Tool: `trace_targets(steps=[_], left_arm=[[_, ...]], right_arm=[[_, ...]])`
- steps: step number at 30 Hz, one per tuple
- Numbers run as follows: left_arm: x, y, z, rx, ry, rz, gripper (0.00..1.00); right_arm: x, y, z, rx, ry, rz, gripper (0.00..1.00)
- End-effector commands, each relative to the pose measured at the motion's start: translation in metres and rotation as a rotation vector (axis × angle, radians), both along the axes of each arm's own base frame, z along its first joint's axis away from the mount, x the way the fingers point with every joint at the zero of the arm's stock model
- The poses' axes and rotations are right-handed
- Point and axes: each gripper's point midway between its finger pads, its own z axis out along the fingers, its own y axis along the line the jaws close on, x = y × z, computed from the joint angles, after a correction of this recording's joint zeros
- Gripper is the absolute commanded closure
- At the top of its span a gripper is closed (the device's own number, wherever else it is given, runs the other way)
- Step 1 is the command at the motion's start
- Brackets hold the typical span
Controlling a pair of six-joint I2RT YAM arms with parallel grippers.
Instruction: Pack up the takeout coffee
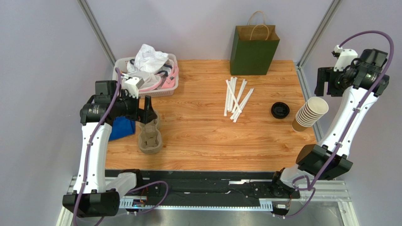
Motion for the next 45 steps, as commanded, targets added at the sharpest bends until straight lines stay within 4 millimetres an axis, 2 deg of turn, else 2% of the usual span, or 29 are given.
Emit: trace_targets(steps=[1,6,8,13,16,17,18,25,29,40,45], left_arm=[[-0.006,-0.008,0.015,-0.018,-0.040,-0.069,0.01],[-0.009,-0.013,0.014,-0.045,0.035,-0.104,0.01],[-0.011,-0.015,0.020,-0.050,0.047,-0.121,0.01],[-0.009,-0.016,0.030,-0.052,0.056,-0.129,0.01],[-0.010,-0.017,0.030,-0.060,0.071,-0.135,0.01],[-0.012,-0.017,0.029,-0.061,0.080,-0.133,0.01],[-0.012,-0.019,0.030,-0.060,0.081,-0.140,0.01],[-0.017,-0.018,0.034,-0.044,0.085,-0.148,0.01],[-0.018,-0.019,0.034,-0.055,0.091,-0.148,0.01],[-0.014,-0.017,0.035,-0.037,0.090,-0.148,0.01],[-0.014,-0.018,0.037,-0.044,0.086,-0.149,0.01]], right_arm=[[-0.046,0.017,-0.027,0.069,0.248,-0.038,0.22],[-0.041,0.005,-0.039,0.052,0.302,-0.061,0.33],[-0.040,0.003,-0.043,0.039,0.316,-0.055,0.36],[-0.036,0.011,-0.055,0.041,0.337,-0.021,0.41],[-0.030,0.011,-0.064,0.020,0.348,-0.014,0.47],[-0.028,0.012,-0.068,0.028,0.358,-0.009,0.53],[-0.027,0.012,-0.070,0.036,0.363,-0.012,0.55],[-0.018,0.023,-0.083,0.054,0.391,0.013,0.56],[-0.015,0.028,-0.090,0.066,0.408,0.028,0.61],[-0.018,0.033,-0.108,0.091,0.460,0.032,0.64],[-0.020,0.033,-0.112,0.083,0.465,0.037,0.73]])
